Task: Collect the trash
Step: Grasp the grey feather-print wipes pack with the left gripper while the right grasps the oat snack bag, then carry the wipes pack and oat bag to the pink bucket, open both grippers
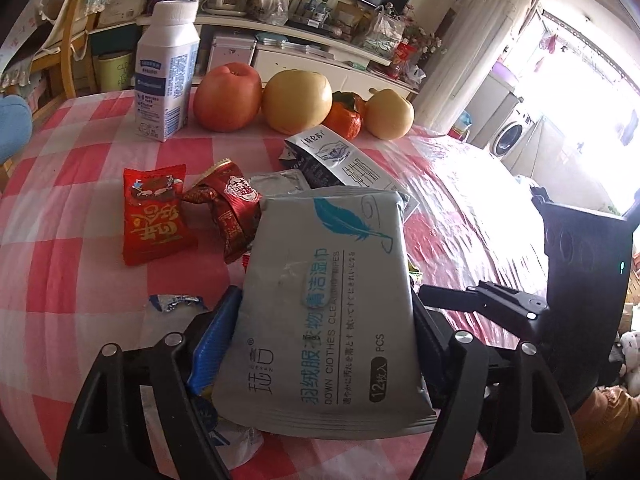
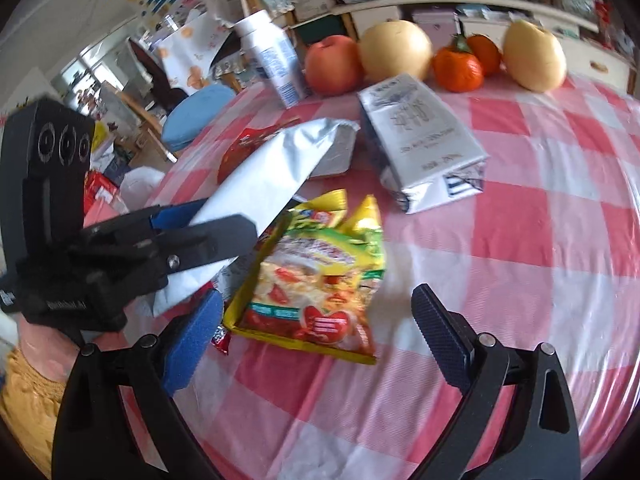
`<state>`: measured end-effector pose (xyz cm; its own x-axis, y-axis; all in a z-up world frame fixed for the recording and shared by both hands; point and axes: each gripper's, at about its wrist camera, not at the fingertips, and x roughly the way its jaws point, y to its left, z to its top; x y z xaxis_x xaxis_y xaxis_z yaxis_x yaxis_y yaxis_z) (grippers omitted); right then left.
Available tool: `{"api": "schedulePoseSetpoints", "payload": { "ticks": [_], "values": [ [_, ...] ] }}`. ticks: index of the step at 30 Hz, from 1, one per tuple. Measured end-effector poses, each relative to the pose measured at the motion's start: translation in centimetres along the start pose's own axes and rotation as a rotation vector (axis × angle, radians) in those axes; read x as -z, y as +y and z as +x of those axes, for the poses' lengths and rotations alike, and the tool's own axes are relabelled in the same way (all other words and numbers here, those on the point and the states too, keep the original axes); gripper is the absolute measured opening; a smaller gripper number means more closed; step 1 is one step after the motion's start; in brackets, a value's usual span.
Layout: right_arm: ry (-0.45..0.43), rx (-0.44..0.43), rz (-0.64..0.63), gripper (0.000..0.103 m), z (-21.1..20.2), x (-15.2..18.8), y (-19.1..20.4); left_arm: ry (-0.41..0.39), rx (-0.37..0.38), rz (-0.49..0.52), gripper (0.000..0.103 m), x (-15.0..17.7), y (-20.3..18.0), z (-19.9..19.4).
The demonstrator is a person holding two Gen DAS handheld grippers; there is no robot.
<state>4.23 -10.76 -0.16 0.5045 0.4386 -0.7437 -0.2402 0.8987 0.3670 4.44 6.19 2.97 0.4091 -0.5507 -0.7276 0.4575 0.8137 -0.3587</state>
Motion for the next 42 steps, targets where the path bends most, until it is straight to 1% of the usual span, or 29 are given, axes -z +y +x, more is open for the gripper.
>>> {"api": "schedulePoseSetpoints", "payload": {
  "ticks": [2, 3, 8, 11, 13, 14, 15, 18, 23, 27, 32, 42],
  "values": [
    [-0.009, -0.003, -0.014, 0.094, 0.1, 0.0, 0.5, -0.011, -0.002, -0.010, 0.077, 0.0, 0.1, -0.4],
    [-0.016, -0.001, -0.020, 0.090, 0.1, 0.0, 0.7, -0.017, -0.001, -0.014, 0.077, 0.0, 0.2, -0.6],
    [-0.035, 0.023, 0.003, 0.081, 0.4, -0.4, 0.4, -0.063, 0.004, -0.033, 0.077, 0.1, 0.8, -2.5],
    [-0.043, 0.007, 0.036, 0.079, 0.5, -0.5, -0.1, -0.086, 0.002, -0.042, 0.077, 0.2, 1.0, -3.4],
    [-0.053, 0.024, 0.038, 0.074, 0.5, -0.5, -0.2, -0.100, 0.002, -0.051, 0.077, 0.3, 1.0, -3.8],
    [-0.056, 0.033, 0.034, 0.066, 0.7, -0.6, 0.0, -0.106, 0.001, -0.056, 0.077, 0.4, 1.1, -4.1],
    [-0.058, 0.043, 0.028, 0.062, 0.6, -0.6, -0.1, -0.110, 0.000, -0.059, 0.077, 0.4, 1.2, -4.3],
    [-0.060, 0.046, 0.022, 0.056, 0.7, -0.6, -0.2, -0.123, -0.008, -0.072, 0.077, 0.5, 1.6, -5.1],
    [-0.069, 0.066, -0.024, 0.046, 0.6, -0.5, 0.3, -0.145, -0.012, -0.104, 0.077, 0.9, 2.4, -6.4],
    [-0.092, 0.080, -0.036, 0.038, 0.5, -0.5, 0.7, -0.160, -0.014, -0.129, 0.077, 1.3, 3.0, -7.3],
    [-0.110, 0.083, -0.037, 0.035, -0.1, -0.3, 1.0, -0.189, -0.013, -0.160, 0.077, 1.6, 3.9, -8.7],
    [-0.154, 0.112, -0.098, 0.034, -2.1, -0.3, 3.8, -0.255, -0.013, -0.231, 0.077, 2.2, 6.0, -11.7]
  ]
}}
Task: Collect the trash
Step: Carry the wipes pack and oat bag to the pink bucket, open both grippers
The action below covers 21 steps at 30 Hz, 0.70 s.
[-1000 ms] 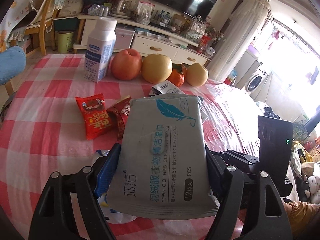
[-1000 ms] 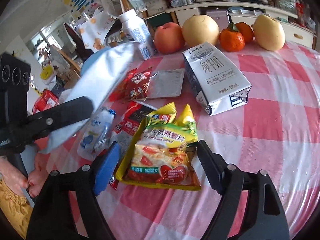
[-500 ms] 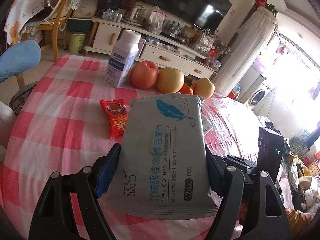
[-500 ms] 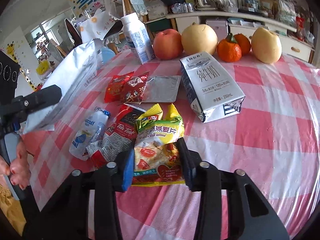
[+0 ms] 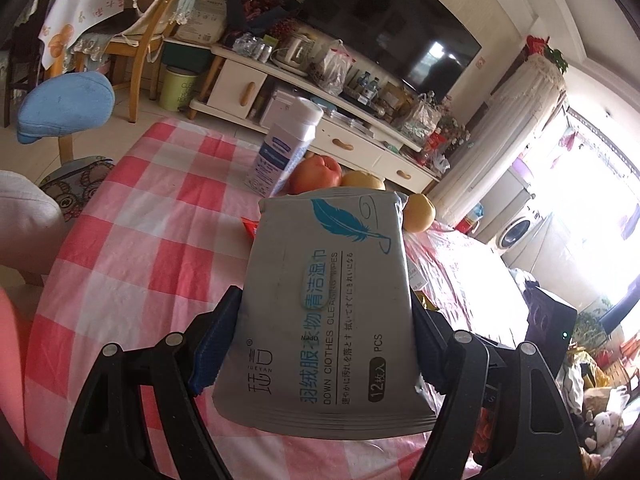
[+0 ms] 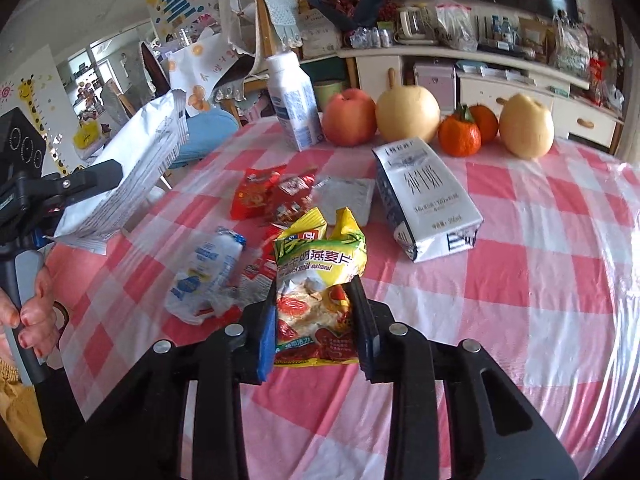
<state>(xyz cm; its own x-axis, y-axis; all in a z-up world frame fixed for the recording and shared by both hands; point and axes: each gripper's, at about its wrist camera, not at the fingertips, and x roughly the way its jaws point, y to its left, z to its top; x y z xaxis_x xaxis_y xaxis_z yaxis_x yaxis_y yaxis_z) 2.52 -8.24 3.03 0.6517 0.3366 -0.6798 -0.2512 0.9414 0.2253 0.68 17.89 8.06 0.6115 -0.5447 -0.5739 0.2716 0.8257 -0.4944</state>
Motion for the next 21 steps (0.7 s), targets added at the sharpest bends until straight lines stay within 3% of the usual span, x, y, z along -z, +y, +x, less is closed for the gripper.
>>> {"api": "schedulePoseSetpoints", "payload": {
  "ticks": [8, 13, 18, 21],
  "values": [
    [-0.033, -0.039, -0.047, 0.034, -1.1, -1.3, 4.5, -0.064, -0.045, -0.054, 0.077, -0.8, 2.2, -2.5],
    [-0.051, -0.110, -0.099, 0.034, -1.3, -2.5, 9.3, -0.118, -0.095, -0.101, 0.077, -1.4, 4.1, -4.6],
    [-0.064, -0.201, -0.131, 0.034, -0.7, -3.9, 14.4, -0.177, -0.189, -0.138, 0.077, -2.0, 6.2, -7.5],
    [-0.060, -0.249, -0.182, 0.034, 0.0, -4.9, 18.3, -0.218, -0.283, -0.182, 0.077, -2.1, 8.5, -9.7]
  ]
}}
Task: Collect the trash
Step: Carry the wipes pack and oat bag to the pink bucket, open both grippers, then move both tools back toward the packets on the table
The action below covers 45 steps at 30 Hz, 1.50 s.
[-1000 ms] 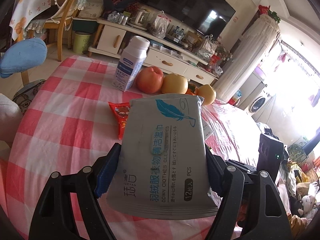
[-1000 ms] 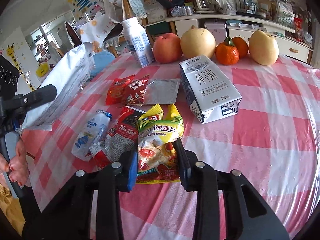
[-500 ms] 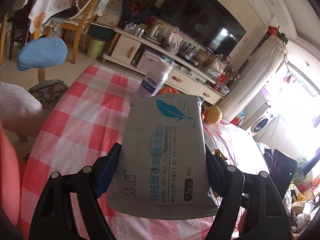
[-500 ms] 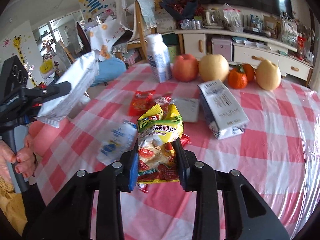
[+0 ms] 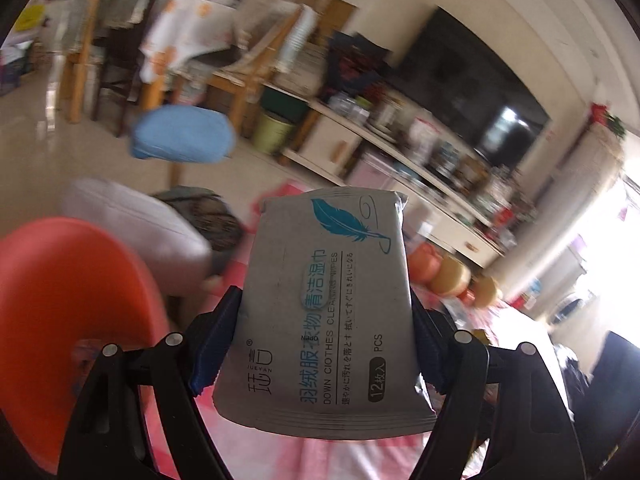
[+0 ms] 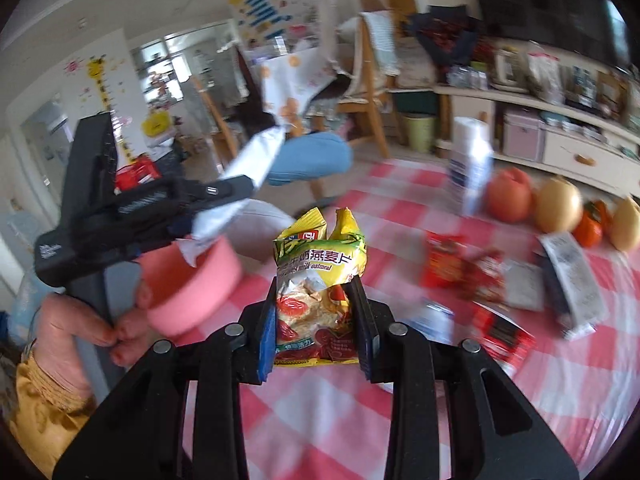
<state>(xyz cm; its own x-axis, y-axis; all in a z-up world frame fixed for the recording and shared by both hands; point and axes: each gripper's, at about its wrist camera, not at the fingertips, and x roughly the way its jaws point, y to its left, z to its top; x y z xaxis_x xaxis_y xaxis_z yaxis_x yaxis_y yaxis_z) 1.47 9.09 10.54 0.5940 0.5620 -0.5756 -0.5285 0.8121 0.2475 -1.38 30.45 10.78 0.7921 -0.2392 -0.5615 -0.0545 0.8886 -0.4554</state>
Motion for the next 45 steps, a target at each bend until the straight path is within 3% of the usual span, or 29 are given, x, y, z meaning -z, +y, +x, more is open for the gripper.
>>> {"api": "schedulePoseSetpoints", "payload": {
  "ticks": [11, 19, 20, 23, 30, 37, 45],
  "values": [
    [0.037, -0.138, -0.131, 0.034, 6.5, -3.6, 10.2, -0.079, -0.266, -0.216, 0.077, -2.3, 10.2, -3.9],
    [0.087, -0.194, -0.156, 0.035, 11.6, -4.5, 14.7, -0.070, -0.396, -0.366, 0.080, -2.6, 15.5, -4.8],
    [0.094, -0.192, -0.156, 0.040, 12.0, -4.5, 14.8, -0.075, -0.402, -0.371, 0.080, -2.5, 15.6, -4.8],
    [0.093, -0.157, -0.110, 0.073, 12.5, -4.2, 14.1, -0.094, -0.441, -0.352, 0.084, -2.8, 15.8, -4.9],
    [0.052, -0.073, -0.062, 0.084, 9.4, -2.6, 10.5, -0.162, -0.480, -0.274, 0.091, -2.6, 14.1, -5.3],
    [0.052, 0.032, -0.059, 0.085, 6.9, -0.3, 7.4, -0.263, -0.420, -0.079, 0.094, -2.5, 10.2, -5.0],
    [0.060, 0.096, -0.044, 0.093, 4.0, 2.0, 4.7, -0.236, -0.330, 0.053, 0.094, -1.9, 5.9, -2.9]
  ]
}}
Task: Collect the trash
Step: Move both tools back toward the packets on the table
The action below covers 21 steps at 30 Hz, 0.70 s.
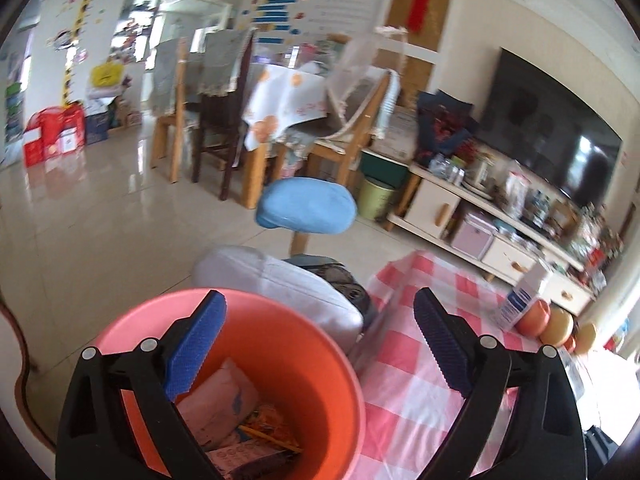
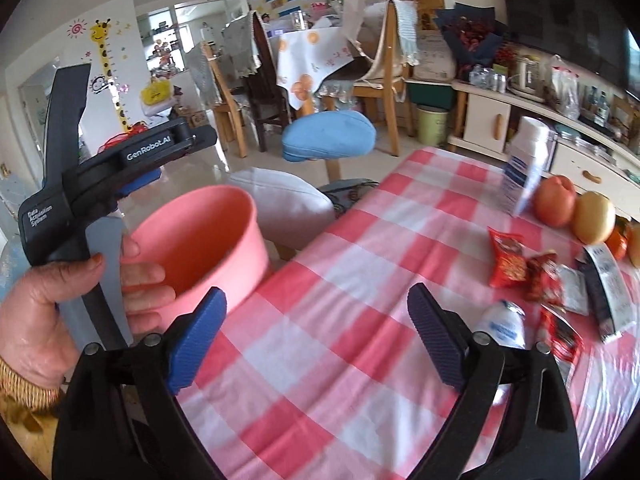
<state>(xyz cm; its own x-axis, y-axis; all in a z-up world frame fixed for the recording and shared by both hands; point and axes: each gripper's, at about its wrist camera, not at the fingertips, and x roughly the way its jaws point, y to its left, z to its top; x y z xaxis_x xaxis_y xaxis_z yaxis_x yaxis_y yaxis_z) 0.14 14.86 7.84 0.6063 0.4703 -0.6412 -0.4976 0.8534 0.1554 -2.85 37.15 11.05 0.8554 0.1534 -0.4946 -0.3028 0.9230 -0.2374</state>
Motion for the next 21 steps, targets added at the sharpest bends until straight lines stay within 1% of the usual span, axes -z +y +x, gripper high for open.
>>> {"api": "schedulePoseSetpoints", "payload": {
  "ticks": [4, 15, 19, 21],
  "values": [
    [0.001, 0.031, 0.011, 0.094, -1.1, 0.8, -1.4, 0.033, 0.051, 0.021, 0.094, 0.5, -1.8, 0.4],
    [0.006, 0.092, 0.048, 0.095, -4.0, 3.4, -5.2, 0.123, 0.137, 0.099, 0.094, 2.2, -5.9, 1.1],
    [0.004, 0.112, 0.059, 0.095, -5.1, 4.1, -6.6, 0.153, 0.177, 0.160, 0.094, 3.0, -7.9, 1.0],
    [0.001, 0.119, 0.065, 0.095, -5.6, 4.4, -7.2, 0.167, 0.191, 0.175, 0.094, 3.2, -8.4, 1.0]
  ]
}}
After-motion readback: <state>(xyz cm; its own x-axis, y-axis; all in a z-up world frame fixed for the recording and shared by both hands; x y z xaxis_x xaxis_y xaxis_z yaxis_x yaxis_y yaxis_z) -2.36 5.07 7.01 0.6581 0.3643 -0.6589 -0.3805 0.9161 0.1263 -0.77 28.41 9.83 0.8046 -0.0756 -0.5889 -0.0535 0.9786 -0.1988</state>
